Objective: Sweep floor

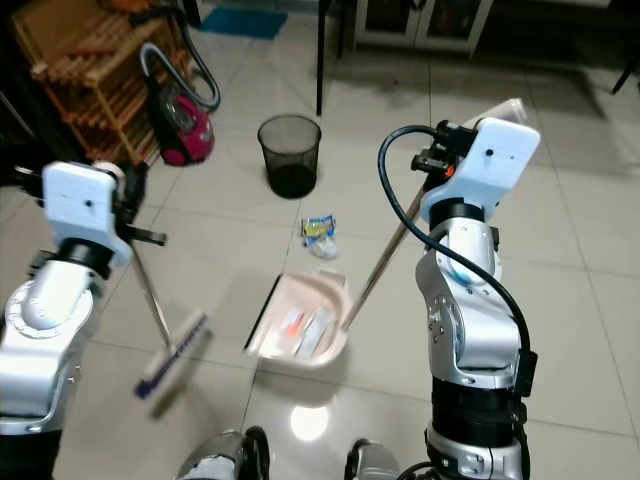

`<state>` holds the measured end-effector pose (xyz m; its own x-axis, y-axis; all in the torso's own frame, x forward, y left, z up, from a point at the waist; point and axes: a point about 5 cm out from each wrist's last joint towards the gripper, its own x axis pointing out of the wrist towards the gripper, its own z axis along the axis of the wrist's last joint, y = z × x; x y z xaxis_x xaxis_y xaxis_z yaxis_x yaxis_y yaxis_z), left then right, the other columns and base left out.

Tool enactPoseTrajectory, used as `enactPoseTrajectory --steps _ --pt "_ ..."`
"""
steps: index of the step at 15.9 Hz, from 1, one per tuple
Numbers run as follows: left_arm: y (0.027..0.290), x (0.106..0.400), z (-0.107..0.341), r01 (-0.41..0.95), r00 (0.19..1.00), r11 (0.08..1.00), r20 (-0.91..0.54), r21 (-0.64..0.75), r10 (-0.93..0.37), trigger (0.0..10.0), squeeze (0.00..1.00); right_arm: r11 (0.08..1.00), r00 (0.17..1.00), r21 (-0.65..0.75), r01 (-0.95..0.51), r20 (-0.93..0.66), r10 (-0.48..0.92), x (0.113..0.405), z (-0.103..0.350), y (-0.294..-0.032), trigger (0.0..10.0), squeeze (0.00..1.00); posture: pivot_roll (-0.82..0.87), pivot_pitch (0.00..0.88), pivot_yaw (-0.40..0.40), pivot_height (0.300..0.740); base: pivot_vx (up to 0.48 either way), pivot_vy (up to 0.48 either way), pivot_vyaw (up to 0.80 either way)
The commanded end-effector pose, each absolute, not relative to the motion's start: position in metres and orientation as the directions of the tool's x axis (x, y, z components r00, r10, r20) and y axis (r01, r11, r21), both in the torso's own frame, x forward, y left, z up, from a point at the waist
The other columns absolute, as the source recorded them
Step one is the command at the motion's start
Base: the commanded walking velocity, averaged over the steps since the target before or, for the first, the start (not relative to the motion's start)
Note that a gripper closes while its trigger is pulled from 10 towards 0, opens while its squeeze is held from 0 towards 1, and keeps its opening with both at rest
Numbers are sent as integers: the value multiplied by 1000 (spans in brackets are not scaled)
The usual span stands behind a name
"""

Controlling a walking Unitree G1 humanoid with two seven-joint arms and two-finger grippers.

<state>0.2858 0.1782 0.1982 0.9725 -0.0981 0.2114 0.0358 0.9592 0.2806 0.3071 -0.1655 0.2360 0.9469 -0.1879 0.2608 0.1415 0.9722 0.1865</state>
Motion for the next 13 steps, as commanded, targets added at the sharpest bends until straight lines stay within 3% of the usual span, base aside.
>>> enactPoseTrajectory --steps 1,3,13 --pt "172 287 204 24 966 959 241 282 -95 10000 0 968 933 197 154 294 -208 304 245 -167 10000 0 15 91 49 740 394 0 0" --pt "167 286 197 28 970 964 227 265 -91 10000 0 969 943 188 163 259 -209 304 243 -166 10000 0 15 92 47 740 403 0 259" --pt "168 281 188 23 976 965 202 261 -78 10000 0 964 941 189 188 246 -232 309 247 -169 10000 0 22 90 28 740 415 0 800"
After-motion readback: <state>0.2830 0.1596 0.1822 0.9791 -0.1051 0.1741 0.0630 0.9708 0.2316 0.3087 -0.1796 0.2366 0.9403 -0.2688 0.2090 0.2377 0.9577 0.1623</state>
